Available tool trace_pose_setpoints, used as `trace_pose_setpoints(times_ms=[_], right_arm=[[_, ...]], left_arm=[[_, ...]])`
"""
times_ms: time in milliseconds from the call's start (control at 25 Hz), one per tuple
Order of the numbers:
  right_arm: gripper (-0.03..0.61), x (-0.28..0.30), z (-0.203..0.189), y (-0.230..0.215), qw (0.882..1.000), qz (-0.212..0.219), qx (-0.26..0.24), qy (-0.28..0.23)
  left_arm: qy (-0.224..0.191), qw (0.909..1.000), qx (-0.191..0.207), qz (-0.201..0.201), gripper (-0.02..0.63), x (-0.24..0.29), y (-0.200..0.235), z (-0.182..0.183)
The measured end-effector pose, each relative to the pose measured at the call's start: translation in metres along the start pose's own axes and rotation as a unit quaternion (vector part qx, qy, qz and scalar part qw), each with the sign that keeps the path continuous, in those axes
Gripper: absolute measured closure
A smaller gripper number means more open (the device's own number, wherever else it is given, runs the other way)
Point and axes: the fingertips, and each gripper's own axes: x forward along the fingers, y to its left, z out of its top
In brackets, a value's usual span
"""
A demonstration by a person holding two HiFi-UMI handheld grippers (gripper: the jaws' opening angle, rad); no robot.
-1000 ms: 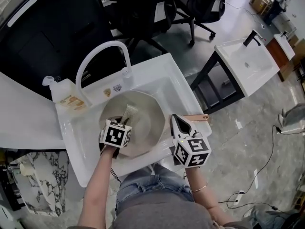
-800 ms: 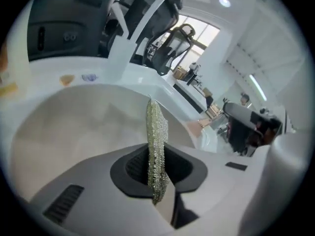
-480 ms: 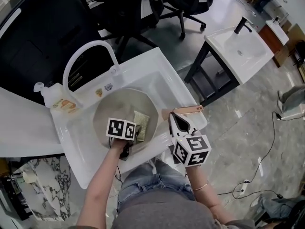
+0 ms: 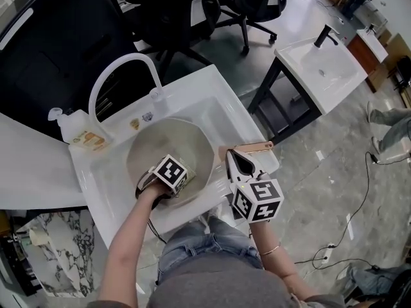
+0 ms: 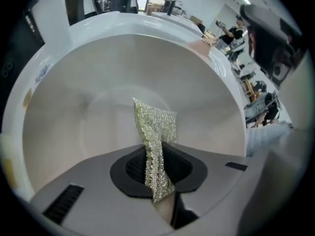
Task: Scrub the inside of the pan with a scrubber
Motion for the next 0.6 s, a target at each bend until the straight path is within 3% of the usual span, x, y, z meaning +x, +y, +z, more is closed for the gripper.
trace_pose_setpoints(times_ms=[240,600], right_arm=[[0.568,0.008,0.001,0.016,1.000,0.015,-0.009,0.005],[0.568,0.012,-0.001,0.020,1.000,0.007,-0.008,0.009]], left_arm=[[0.071,0.9928,0.074,0.062,0.552,-0.004,0.017,-0.027],[0.129,0.9758,0.112,0.136,0.552,-0.014,0.071,-0.049]])
